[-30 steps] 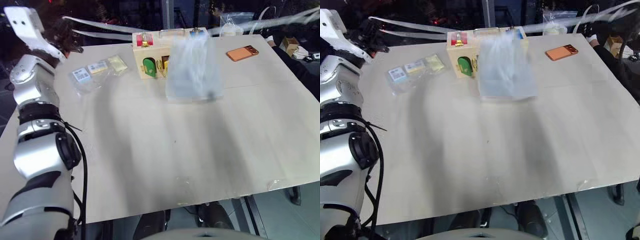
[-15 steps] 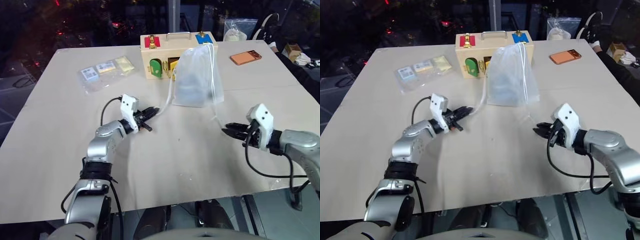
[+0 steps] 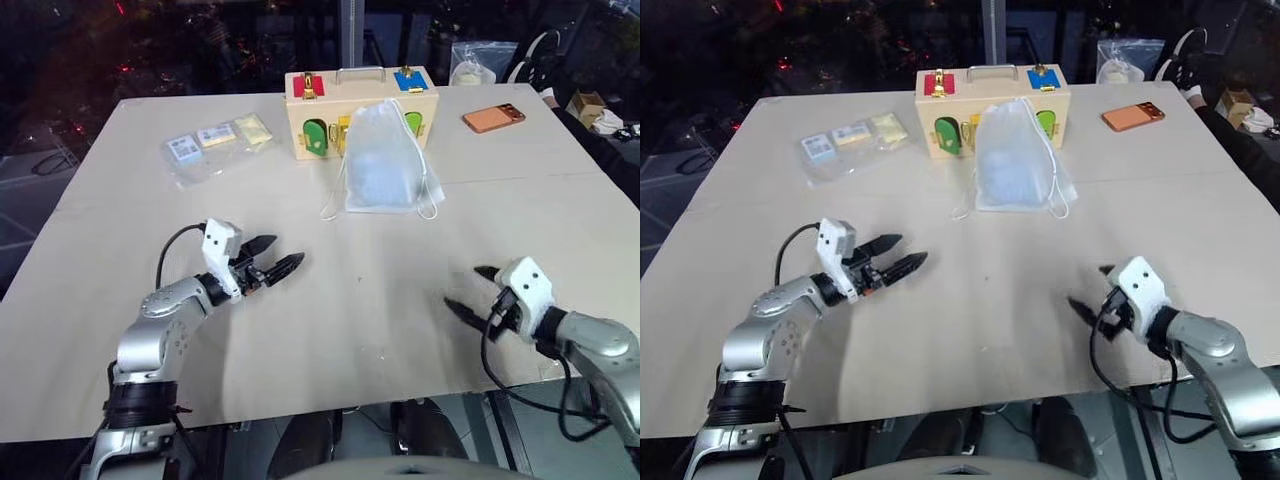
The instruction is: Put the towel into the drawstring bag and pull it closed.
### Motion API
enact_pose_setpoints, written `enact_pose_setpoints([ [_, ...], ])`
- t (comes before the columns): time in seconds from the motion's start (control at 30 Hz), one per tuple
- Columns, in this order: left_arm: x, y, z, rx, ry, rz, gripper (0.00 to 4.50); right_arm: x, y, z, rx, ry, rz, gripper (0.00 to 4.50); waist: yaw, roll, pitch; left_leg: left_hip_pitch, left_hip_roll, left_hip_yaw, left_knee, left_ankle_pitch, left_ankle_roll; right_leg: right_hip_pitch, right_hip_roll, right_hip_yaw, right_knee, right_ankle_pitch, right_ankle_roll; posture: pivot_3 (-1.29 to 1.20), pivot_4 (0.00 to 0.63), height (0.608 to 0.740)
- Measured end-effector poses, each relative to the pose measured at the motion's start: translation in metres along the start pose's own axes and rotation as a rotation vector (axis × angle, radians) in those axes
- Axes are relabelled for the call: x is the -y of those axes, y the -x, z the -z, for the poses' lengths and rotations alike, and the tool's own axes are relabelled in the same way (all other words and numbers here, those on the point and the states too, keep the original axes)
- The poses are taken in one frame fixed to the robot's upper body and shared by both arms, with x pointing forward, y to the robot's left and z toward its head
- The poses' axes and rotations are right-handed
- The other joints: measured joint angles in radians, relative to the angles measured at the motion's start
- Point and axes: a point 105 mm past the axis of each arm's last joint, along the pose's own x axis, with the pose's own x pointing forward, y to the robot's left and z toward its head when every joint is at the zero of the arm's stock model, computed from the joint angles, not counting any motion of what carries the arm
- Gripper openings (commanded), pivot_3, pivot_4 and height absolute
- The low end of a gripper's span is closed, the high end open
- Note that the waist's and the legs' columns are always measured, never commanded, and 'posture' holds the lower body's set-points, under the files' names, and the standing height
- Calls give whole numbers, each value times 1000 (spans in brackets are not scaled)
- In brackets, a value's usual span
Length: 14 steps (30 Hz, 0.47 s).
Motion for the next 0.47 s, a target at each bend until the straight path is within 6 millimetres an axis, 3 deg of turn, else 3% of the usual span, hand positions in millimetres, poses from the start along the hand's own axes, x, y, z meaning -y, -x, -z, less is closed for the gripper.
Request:
enact_pose_setpoints([
  [0.17,9,7,-19,63,-37,-31,4437,11,14,-17,93,24,128,4500,9,1,0,-1,0,0,-1,2,-4,0,0,0,-1,0,0,0,150,740],
  [0.3,3,15,-17,42,-25,-116,4437,19,35,-10,71,6,208,4500,16,1,0,-1,0,1,-2,1,-2,0,0,0,-2,0,0,0,150,740],
  [0.47,6,21,-17,34,-6,-123,4437,20,46,-2,47,2,229,4500,17,2,0,2,0,1,-2,0,0,3,0,0,-1,0,0,0,150,740],
])
